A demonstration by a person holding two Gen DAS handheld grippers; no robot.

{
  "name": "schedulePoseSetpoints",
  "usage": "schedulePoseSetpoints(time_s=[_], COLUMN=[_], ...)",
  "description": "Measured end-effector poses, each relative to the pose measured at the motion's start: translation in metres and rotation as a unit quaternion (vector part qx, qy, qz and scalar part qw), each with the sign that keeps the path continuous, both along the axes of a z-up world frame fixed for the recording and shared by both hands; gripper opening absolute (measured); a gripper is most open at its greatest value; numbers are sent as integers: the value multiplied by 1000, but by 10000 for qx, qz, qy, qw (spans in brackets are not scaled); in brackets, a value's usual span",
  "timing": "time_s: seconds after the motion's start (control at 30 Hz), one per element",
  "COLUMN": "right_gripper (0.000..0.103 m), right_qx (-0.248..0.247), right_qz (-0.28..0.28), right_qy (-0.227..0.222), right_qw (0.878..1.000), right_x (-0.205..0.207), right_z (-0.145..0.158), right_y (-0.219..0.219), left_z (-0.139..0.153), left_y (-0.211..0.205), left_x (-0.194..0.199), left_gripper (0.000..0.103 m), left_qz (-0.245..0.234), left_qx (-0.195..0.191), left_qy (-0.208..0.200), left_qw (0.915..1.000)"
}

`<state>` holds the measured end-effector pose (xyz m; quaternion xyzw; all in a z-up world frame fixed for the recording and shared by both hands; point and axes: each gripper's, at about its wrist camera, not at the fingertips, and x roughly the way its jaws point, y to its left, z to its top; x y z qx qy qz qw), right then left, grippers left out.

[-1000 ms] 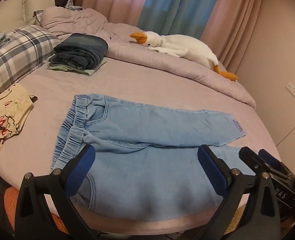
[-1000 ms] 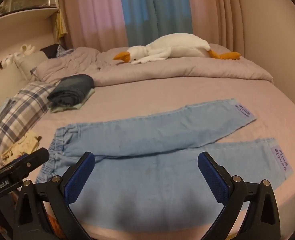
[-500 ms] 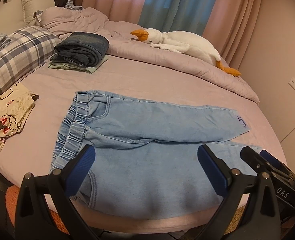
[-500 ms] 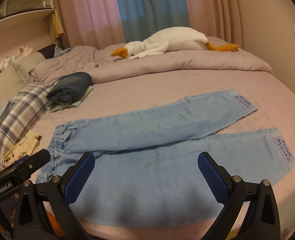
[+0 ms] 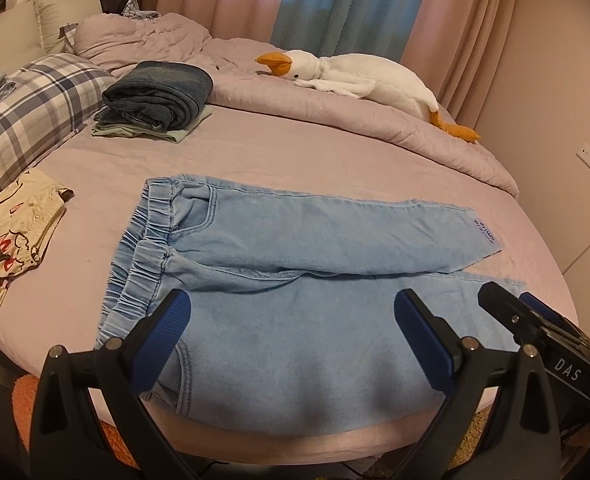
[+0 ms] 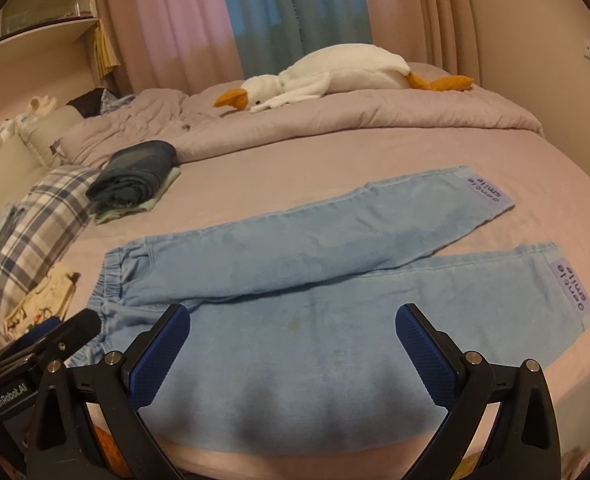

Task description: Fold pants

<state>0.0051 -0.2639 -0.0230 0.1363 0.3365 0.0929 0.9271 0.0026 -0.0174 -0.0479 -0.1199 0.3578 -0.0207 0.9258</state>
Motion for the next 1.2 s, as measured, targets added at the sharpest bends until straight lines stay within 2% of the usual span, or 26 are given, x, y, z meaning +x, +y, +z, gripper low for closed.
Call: schedulePoseSetpoints(time_s=[1.2], right_gripper=[102], right_qx=[42], right_qz=[-36], right_qy=[90], right_qw=[9999], right_x=[-3], right_z=[-7], right_y=[-3], left_z=[-4], left_y=[-10], left_x=[3], left_gripper=[101], left_qz=[-226], left_qx=[-22], left_qy=[93], left_qw=[9997])
